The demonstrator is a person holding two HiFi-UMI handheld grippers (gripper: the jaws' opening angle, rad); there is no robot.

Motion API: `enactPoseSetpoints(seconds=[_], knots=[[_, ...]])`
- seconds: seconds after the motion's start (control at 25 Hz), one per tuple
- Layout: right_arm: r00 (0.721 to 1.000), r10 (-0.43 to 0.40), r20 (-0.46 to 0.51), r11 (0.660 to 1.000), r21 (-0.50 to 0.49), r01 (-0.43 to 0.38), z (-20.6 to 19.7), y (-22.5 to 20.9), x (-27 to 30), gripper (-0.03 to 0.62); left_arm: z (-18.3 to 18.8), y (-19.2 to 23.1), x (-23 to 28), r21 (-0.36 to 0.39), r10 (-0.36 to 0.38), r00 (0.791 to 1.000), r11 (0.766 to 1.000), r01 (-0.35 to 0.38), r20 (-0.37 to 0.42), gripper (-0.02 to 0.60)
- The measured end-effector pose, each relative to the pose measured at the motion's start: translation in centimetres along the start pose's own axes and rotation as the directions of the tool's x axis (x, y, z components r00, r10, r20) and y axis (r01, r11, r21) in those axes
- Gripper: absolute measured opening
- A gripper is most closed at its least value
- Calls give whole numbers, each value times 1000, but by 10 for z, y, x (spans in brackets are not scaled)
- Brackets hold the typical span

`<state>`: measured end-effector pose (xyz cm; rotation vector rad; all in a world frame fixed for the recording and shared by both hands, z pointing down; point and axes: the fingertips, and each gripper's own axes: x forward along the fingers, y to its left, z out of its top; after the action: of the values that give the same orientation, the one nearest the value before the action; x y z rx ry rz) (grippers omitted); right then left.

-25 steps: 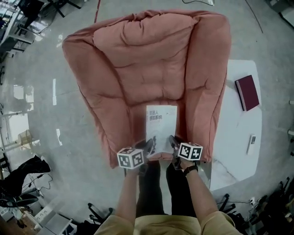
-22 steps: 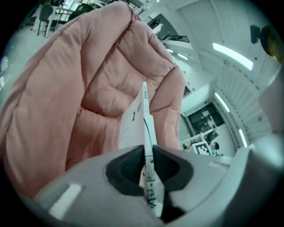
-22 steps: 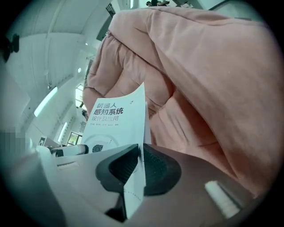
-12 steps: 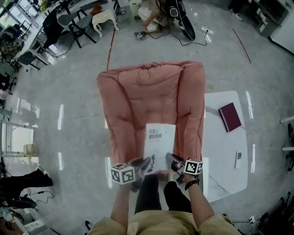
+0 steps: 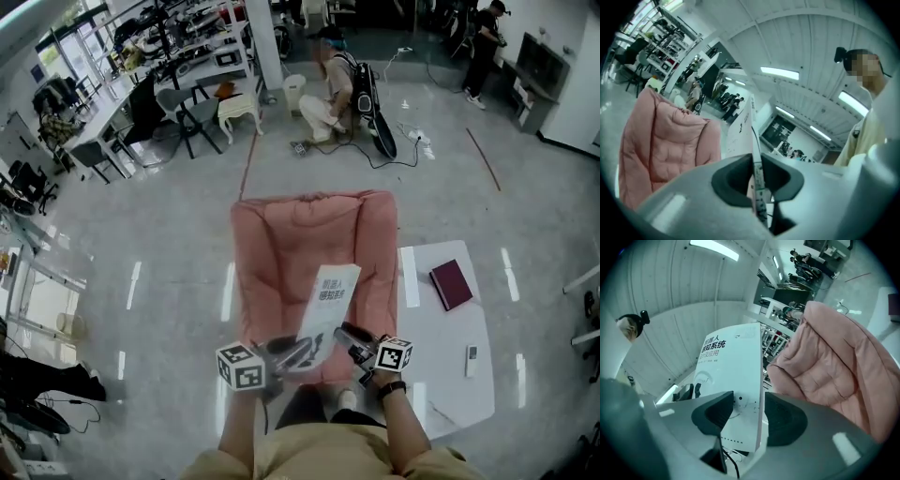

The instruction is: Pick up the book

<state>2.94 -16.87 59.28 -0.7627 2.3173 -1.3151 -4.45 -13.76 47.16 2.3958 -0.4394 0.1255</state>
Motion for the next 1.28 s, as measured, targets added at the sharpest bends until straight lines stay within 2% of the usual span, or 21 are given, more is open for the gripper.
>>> enactPoseSetpoints(seconds=[0.2,0.28,0.4,0.68,0.8,0.88,1.0,1.04,1.08,1.12,1.2,1.28], knots=[[981,173,90,984,-59,-168,20,58,-23,255,23,-63,-13,118,-87,993,990,77,79,46],[964,243,109,968,-91,-234,22,80,-35,298,23,-80,-16,141,-113,987,985,97,112,46],[943,322,86,942,-128,-310,22,110,-47,298,23,-105,-23,155,-163,970,979,136,178,46],[927,374,31,905,-231,-357,26,149,-71,267,23,-148,-41,255,-251,925,950,179,286,46],[932,358,50,908,-251,-335,20,152,-66,352,19,-160,-51,277,-310,899,934,227,310,46],[921,386,51,895,-260,-361,18,159,-65,382,22,-164,-58,284,-346,878,924,257,331,46],[876,483,0,839,-287,-462,18,181,-68,345,32,-169,-65,293,-386,849,911,290,362,46],[857,515,-26,813,-302,-497,18,187,-71,293,35,-166,-65,295,-384,845,912,284,372,46],[843,536,-50,791,-320,-522,17,191,-73,203,36,-160,-63,295,-371,846,917,268,383,46],[837,542,-69,777,-339,-531,16,190,-74,155,36,-151,-60,292,-353,848,924,248,395,46],[848,520,-99,768,-379,-516,12,179,-73,97,29,-127,-55,282,-317,851,936,211,418,46],[876,467,-124,768,-434,-471,11,175,-63,89,31,-107,-59,278,-289,852,944,178,436,46]])
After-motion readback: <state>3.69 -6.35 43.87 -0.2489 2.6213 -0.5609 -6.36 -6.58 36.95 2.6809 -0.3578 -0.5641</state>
